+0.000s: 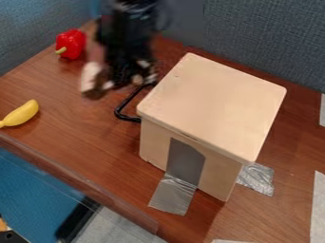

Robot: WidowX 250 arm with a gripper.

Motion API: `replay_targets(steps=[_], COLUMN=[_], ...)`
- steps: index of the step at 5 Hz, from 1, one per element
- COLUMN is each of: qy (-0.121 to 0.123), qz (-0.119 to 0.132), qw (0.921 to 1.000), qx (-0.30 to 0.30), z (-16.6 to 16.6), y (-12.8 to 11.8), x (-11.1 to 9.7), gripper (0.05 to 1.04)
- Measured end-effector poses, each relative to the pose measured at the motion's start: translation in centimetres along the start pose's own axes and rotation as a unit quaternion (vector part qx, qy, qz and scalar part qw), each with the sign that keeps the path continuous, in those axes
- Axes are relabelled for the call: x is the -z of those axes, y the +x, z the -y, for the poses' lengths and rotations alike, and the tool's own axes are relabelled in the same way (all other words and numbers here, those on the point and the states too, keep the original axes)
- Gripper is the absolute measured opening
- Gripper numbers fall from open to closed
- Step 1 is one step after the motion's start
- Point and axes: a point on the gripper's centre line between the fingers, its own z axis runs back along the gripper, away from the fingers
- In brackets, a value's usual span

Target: Moved the monkey to the right side of the banana

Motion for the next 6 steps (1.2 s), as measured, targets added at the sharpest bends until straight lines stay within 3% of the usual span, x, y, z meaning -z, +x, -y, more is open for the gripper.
replay_targets(steps=[2,4,5,6], qy=[0.040,0.049,0.038,0.026], qz=[-0.027,-0.061,-0.067,-0.063], qw=[0.9977,0.9945,0.9928,0.9934], qx=[-0.047,-0.070,-0.092,-0.092], z=[-2.8,-3.7,-3.9,-3.7], y=[-2.5,-3.0,-3.4,-3.5], x=[5.0,8.2,8.9,8.6], gripper=[0.103,0.128,0.329,0.634])
